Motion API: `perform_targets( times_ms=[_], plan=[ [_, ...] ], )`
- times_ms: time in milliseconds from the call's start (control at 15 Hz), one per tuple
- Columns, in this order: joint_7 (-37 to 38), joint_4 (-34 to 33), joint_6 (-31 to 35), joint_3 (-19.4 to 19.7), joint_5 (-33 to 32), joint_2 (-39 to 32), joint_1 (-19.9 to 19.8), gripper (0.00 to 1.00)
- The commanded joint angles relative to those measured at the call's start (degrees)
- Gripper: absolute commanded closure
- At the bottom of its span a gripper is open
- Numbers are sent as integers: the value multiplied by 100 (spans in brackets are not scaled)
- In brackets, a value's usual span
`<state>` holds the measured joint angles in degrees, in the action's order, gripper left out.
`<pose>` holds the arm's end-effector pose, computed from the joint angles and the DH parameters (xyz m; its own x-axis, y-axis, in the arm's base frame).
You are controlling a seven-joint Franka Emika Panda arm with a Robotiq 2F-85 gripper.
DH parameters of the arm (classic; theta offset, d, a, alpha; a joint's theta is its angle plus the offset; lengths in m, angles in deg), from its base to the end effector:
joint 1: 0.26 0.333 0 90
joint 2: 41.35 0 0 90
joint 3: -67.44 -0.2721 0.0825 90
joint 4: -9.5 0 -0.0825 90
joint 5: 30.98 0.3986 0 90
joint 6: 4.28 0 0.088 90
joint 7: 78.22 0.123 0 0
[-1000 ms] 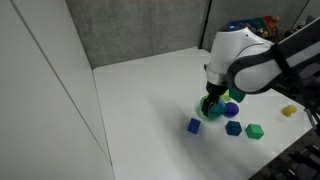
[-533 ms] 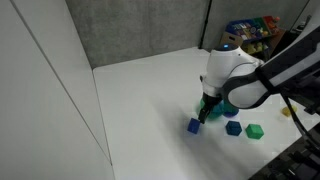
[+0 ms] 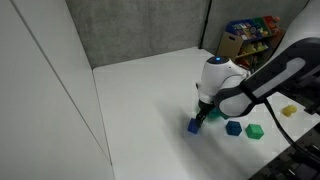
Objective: Pick up the blue block on the left and put it on top of the lime green block
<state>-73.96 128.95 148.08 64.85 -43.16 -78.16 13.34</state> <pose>0.5207 0.1589 0.0414 0.9230 0.3791 -0.0659 0.3830 -0.9216 0.0636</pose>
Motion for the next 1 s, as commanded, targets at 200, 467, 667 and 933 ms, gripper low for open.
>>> perform_targets(
  times_ms=[200, 467, 667, 933],
  plan=[
    [-97, -463, 246, 77, -3, -551, 48, 0],
    [-66, -629, 384, 103, -11, -769, 108, 0],
    [-110, -723, 523, 26, 61, -901, 78, 0],
    [-62, -772, 524, 47, 66, -979, 147, 26]
  ],
)
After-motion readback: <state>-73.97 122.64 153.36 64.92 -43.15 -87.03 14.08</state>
